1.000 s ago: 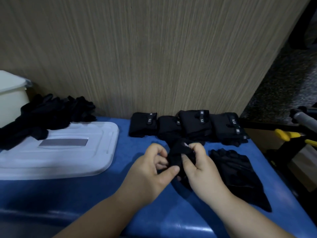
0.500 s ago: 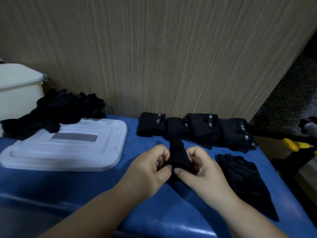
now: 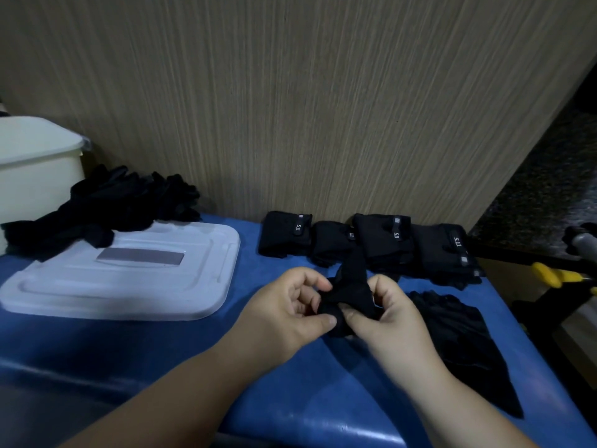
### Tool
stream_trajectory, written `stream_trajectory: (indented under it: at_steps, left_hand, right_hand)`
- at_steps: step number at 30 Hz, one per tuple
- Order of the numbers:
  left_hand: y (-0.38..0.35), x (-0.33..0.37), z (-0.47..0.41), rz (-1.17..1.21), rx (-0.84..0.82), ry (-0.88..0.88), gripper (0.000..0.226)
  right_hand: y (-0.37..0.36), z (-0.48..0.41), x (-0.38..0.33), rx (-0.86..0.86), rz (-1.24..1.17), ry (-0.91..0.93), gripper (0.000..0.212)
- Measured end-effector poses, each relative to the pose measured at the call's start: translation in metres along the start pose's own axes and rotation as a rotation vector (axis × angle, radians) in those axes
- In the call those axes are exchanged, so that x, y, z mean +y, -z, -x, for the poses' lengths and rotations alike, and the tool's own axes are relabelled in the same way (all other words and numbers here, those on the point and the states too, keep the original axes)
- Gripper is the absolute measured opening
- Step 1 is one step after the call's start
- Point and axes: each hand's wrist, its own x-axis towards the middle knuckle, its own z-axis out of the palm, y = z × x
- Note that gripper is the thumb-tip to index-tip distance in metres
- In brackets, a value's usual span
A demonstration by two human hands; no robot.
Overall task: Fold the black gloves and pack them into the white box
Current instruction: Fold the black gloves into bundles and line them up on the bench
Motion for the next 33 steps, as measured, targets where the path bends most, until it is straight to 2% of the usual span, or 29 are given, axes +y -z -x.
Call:
stream_trajectory:
  at_steps: [9, 13, 16, 18, 21, 24, 27, 29, 31, 33]
  left_hand:
    - [0.001, -0.007, -0.002, -0.27, 0.116, -0.053, 0.031]
    - [0.003, -0.007, -0.002, -0.4, 0.235, -0.106, 0.035]
    - [0.002, -0.007, 0.0, -0.434, 0.248, -0.133, 0.035]
    - [0.001, -0.006, 0.0, -0.348, 0.193, -0.088, 0.03]
    - [0.0, 0.003, 0.001, -0.068, 0.199, 0.065, 0.015]
    - [0.0, 0.009, -0.002, 0.023, 0.26, 0.266, 0.045]
    - [0.001, 0.012, -0.002, -0.01, 0.12, 0.486, 0.069]
    - [0.001, 0.009, -0.004, 0.101, 0.032, 0.563, 0.079]
    - [0.0, 0.006, -0.006, 0.246, 0.004, 0.594, 0.067]
    - [0.001, 0.003, -0.009, 0.428, 0.029, 0.558, 0.047]
  right_hand:
    - [0.003, 0.002, 0.0, -0.017, 0.273, 0.134, 0.046]
    - [0.001, 0.004, 0.0, -0.061, 0.345, 0.156, 0.047]
    - [0.002, 0.004, -0.002, -0.088, 0.415, 0.125, 0.045]
    - [0.004, 0.004, -0.002, -0.131, 0.416, 0.069, 0.048]
    - [0.006, 0.003, -0.002, -0.147, 0.371, 0.009, 0.056]
    - [0.007, 0.003, -0.008, -0.087, 0.182, 0.01, 0.065]
    - [0.01, 0.004, -0.013, -0.138, -0.016, -0.013, 0.065]
    - [0.008, 0.004, -0.014, -0.199, -0.148, -0.048, 0.061]
    - [0.005, 0.004, -0.014, -0.237, -0.316, -0.111, 0.059]
    - [0.005, 0.004, -0.014, -0.284, -0.383, -0.138, 0.064]
